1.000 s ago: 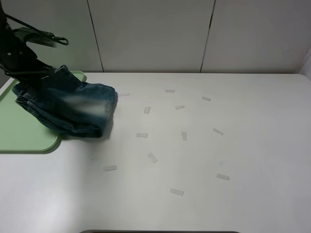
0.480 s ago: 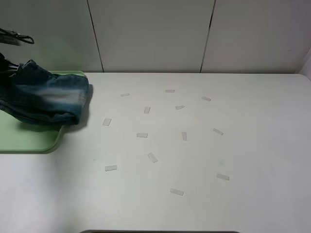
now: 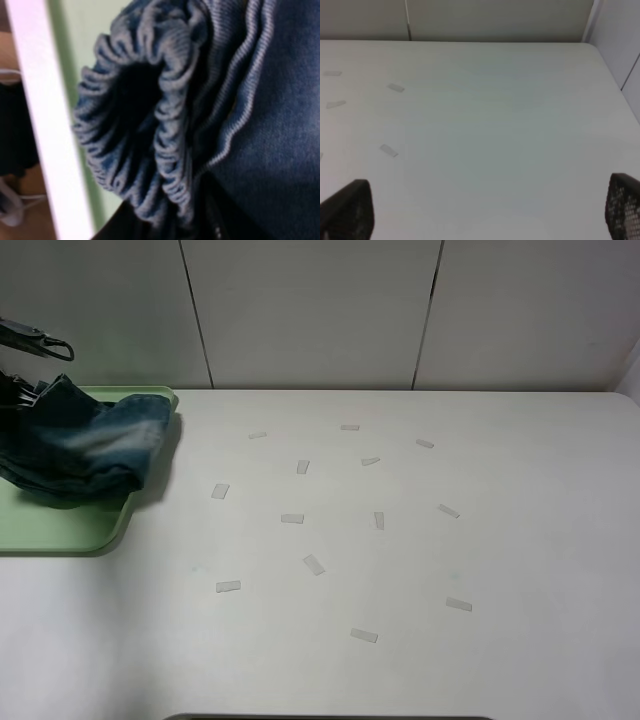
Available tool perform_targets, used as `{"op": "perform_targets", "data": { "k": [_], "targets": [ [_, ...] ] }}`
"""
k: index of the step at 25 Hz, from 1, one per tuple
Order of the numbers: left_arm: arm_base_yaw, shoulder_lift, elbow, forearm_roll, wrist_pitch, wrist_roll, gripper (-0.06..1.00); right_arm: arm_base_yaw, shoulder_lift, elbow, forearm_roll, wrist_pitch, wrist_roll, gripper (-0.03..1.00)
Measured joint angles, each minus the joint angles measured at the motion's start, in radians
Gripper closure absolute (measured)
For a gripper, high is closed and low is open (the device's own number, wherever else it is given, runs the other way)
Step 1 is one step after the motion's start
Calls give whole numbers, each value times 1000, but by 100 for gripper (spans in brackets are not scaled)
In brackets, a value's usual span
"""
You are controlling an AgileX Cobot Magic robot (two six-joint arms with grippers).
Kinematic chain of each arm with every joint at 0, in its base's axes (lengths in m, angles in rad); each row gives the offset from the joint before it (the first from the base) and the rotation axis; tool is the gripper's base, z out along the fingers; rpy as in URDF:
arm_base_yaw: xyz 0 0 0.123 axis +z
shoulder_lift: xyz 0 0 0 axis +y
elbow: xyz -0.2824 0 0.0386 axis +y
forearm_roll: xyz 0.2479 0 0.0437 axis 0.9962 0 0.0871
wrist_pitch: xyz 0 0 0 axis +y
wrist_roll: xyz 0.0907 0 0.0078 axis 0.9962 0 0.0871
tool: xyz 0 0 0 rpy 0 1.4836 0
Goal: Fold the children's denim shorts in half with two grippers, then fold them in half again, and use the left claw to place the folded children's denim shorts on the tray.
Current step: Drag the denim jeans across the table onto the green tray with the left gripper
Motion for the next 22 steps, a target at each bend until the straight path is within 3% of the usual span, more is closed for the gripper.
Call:
{"op": "perform_targets", "data": {
  "k": [8, 15, 22],
  "targets": [
    [2, 0, 0, 40, -25, 3, 76, 0, 0, 0, 0, -1, 0, 27],
    [2, 0, 0, 128, -59, 4, 76, 0, 0, 0, 0, -1, 0, 27],
    [2, 0, 0, 135, -76, 4, 76, 0, 0, 0, 0, -1, 0, 27]
  ]
}}
